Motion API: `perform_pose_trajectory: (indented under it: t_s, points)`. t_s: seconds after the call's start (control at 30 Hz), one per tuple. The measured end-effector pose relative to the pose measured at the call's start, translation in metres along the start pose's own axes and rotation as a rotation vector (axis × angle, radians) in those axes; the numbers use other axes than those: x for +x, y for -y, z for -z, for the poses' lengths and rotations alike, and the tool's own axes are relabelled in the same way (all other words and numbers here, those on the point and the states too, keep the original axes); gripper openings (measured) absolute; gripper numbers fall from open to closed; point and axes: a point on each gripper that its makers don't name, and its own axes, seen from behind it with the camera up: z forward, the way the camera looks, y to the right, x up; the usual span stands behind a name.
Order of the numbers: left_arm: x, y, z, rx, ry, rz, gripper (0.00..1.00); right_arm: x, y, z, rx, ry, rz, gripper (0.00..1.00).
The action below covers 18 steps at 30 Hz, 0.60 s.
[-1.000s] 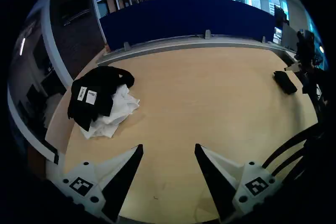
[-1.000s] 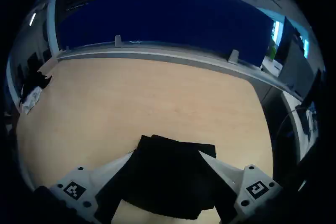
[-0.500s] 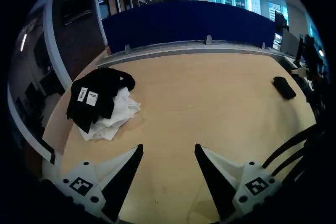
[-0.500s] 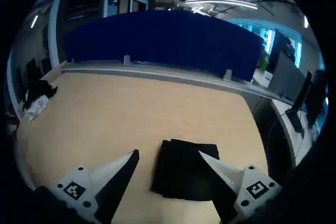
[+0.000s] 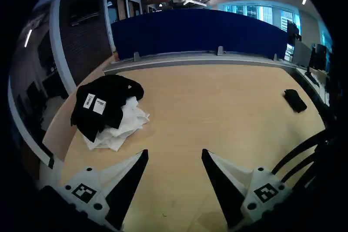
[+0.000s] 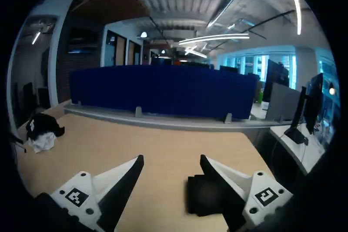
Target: Fold towel
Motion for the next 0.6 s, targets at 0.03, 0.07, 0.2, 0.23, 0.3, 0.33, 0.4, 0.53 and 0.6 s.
perform_pose_trajectory:
  t_s: [0.03, 0.07, 0.2, 0.23, 0.3, 0.33, 0.4, 0.53, 0.6]
  points:
    - [0.001, 0.001, -0.001, -0.001, -0.006, 0.006, 0.91, 0.004, 0.003, 0.004, -0.012, -0.023, -0.004, 1.0]
    - [0.001, 0.002, -0.002, -0.003, -0.011, 0.011, 0.91, 0.008, 0.005, 0.008, -0.023, -0.043, -0.007, 1.0]
    - [0.008, 0.005, -0.005, -0.01, -0.045, 0.033, 0.91, 0.011, 0.019, 0.02, -0.028, -0.077, -0.009, 1.0]
    - [0.01, 0.005, -0.006, -0.013, -0.056, 0.041, 0.91, 0.011, 0.023, 0.022, -0.024, -0.077, -0.016, 1.0]
    - [0.015, 0.005, -0.008, -0.02, -0.08, 0.054, 0.91, 0.009, 0.029, 0.026, -0.017, -0.076, -0.033, 1.0]
    - [0.018, 0.005, -0.008, -0.026, -0.097, 0.06, 0.91, 0.009, 0.032, 0.028, -0.013, -0.072, -0.047, 1.0]
    - [0.026, 0.003, -0.009, -0.04, -0.128, 0.07, 0.91, 0.007, 0.037, 0.031, -0.007, -0.065, -0.068, 1.0]
    - [0.044, -0.004, -0.009, -0.084, -0.204, 0.084, 0.91, 0.01, 0.044, 0.037, -0.003, -0.055, -0.088, 1.0]
    - [0.054, -0.008, -0.009, -0.104, -0.243, 0.092, 0.91, 0.012, 0.048, 0.041, -0.002, -0.054, -0.089, 1.0]
